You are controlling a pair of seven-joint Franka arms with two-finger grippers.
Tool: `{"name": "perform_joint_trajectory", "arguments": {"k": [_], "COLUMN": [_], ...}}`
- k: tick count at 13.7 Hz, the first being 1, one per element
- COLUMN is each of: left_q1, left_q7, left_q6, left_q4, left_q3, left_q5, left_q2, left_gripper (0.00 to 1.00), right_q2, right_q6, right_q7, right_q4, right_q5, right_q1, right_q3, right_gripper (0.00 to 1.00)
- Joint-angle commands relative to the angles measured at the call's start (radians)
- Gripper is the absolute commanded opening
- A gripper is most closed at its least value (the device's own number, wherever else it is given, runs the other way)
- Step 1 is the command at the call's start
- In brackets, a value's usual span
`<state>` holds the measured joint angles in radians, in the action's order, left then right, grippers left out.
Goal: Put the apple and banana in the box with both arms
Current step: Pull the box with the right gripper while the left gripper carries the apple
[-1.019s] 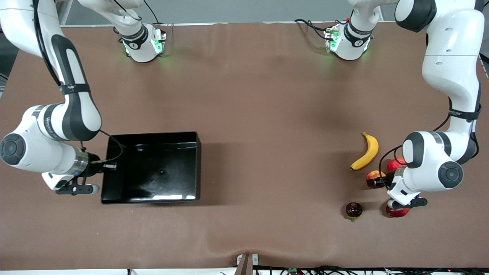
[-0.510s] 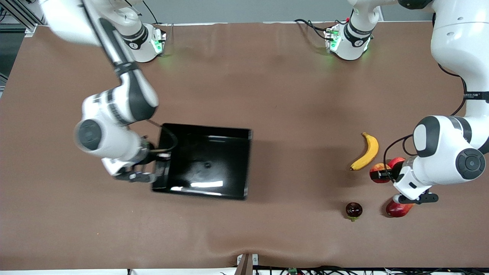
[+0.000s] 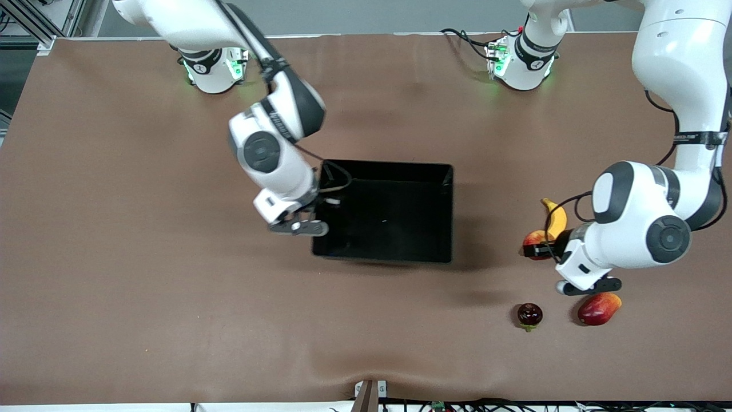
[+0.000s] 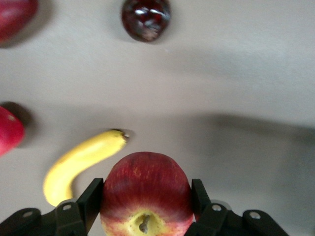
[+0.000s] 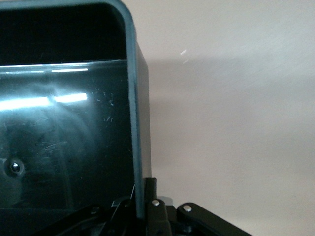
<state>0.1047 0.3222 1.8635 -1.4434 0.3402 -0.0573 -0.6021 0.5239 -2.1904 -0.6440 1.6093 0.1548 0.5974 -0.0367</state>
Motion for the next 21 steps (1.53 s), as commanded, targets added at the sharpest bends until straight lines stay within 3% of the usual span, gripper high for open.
{"name": "perform_joint_trajectory", "arguments": {"k": [1, 5, 7, 8, 9, 10, 16, 21], "left_q1": [0.001, -0.039, -0.037, -0.042, -0.052, -0.057, -0.117, -0.2], "left_q7": [0.092, 0.185, 0.198, 0.216, 0.237, 0.259, 0.365, 0.498], "left_q6": [-0.012, -0.012, -0.014, -0.012, -0.012, -0.012, -0.012, -0.012], "left_q4": [-0.031, -0.034, -0.032, -0.031, -0.029, -0.029, -0.028, -0.055], "left_q3": [0.045, 0.057, 0.071, 0.072, 0.077, 0.08, 0.094, 0.094], "left_q5": [-0.015, -0.016, -0.016, -0.016, -0.016, -0.016, -0.018, -0.018], "left_q2": [0.028, 0.039, 0.041, 0.041, 0.042, 0.042, 0.041, 0.045], "left_gripper": [0.0, 0.0, 0.0, 0.0, 0.0, 0.0, 0.0, 0.0], "right_q2": [0.057, 0.093, 0.11, 0.114, 0.114, 0.114, 0.018, -0.129], "right_q6": [-0.064, -0.081, -0.087, -0.095, -0.094, -0.094, -0.013, 0.173], "right_q7": [-0.039, -0.04, -0.04, -0.04, -0.042, -0.051, -0.042, 0.084], "right_q4": [-0.008, -0.005, 0.0, 0.001, 0.001, 0.001, 0.0, 0.0], "right_q5": [0.009, 0.008, 0.006, 0.006, 0.006, 0.006, 0.006, -0.012], "right_q1": [0.048, 0.076, 0.082, 0.085, 0.085, 0.084, 0.03, -0.135], "right_q3": [0.014, 0.017, 0.017, 0.02, 0.02, 0.02, 0.02, 0.02], "right_gripper": [0.0, 0.0, 0.05, 0.19, 0.64, 1.0, 1.0, 1.0]}}
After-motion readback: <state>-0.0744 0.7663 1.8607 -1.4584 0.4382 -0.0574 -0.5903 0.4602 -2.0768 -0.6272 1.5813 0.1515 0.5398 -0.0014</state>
